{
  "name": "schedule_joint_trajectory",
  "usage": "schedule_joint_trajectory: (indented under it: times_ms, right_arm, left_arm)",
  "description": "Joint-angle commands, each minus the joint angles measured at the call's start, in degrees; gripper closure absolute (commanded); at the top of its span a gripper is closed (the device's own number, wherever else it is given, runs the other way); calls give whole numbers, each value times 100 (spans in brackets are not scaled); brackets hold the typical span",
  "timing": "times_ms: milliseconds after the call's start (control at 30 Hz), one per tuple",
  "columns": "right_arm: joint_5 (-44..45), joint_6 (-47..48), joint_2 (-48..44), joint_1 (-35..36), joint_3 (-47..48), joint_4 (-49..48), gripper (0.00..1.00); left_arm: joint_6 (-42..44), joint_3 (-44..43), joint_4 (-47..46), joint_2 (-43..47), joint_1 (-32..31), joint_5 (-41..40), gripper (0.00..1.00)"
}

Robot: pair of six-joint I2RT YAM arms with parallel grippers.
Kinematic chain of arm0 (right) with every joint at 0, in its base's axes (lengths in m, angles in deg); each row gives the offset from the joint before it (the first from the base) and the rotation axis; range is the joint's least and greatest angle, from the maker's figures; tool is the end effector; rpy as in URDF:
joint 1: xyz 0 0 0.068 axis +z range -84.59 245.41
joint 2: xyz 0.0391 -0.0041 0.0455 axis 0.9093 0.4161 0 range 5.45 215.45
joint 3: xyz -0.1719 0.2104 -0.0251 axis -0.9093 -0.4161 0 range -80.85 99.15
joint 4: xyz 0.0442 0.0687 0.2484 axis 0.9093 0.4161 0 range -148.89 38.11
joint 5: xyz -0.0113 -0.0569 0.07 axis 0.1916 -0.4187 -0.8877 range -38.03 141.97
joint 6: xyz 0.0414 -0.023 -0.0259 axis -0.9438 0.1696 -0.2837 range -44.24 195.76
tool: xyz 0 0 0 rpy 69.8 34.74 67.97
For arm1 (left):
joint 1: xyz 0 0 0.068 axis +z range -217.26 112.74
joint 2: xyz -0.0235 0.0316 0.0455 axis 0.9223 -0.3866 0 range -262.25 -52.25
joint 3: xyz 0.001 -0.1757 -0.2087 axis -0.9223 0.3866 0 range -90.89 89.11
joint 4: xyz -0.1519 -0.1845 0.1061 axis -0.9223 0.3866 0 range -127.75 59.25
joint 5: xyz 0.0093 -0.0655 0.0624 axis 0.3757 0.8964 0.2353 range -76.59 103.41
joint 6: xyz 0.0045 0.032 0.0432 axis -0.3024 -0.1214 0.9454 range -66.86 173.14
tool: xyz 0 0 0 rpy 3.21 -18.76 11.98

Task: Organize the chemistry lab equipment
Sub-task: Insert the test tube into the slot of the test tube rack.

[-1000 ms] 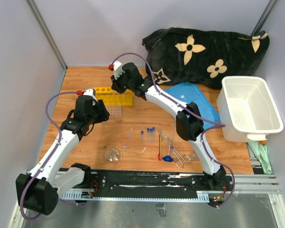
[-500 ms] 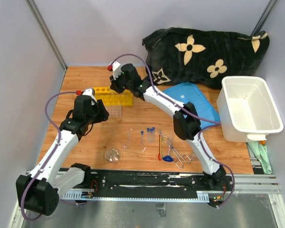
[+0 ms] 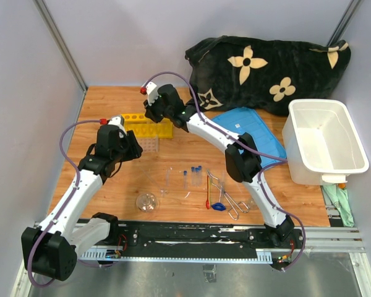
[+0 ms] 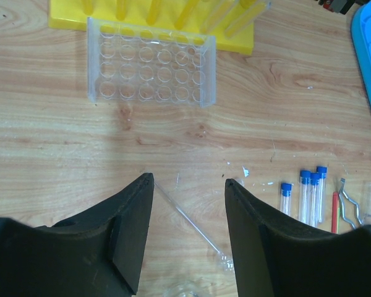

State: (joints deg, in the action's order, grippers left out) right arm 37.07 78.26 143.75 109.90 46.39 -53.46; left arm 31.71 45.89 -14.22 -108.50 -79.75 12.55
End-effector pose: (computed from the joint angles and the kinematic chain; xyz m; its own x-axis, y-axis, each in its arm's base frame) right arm 0.4024 0.4081 0.2702 -0.1650 -0.2211 -0.9612 -0.8611 0.5075 0.0311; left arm 0.2088 -0.0458 0.2710 -0.6160 -0.2377 -0.7510 -0.0221 0.9582 -0.2851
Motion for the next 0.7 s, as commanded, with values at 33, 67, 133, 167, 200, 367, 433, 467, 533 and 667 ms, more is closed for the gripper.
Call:
schedule_joint_trajectory:
  times_ms: [33,67,133,167,200,367,433,467,533,667]
  right_arm:
    - [58,106,-249,-58,-177,-27,99]
    - [57,97,-255,-60,-192,-25,99]
    - [46,94,-268,-58,-239,-25,99]
    - [48,95,-283,-55,-274,-29,99]
    - [48,93,-303,-55,-328,-48,99]
    - [50,83,-364,-57,-487,-136,100]
    - [61,92,-379,-54,-470,-134,99]
    - [70,100,-392,-57,-472,-137,100]
    - [93,122,-436,-63,-475,-160,99]
    - [135,171,-531,-54,-475,-148,100]
  left_arm:
    - [66,68,-182,-9,54,106,46]
    - [61,75,-183,-9,59,105,46]
    - [60,77,-182,-9,54,106,46]
    - [56,76,-184,-2,54,104,46]
    - [53,81,-189,0,54,104,46]
    - [57,88,-208,-18,54,127,46]
    - [45,93,-217,-22,54,139,47]
    - [47,94,-226,-26,54,149,47]
    - [38,94,-236,-35,54,169,47]
    - [36,88,-251,-44,54,192,47]
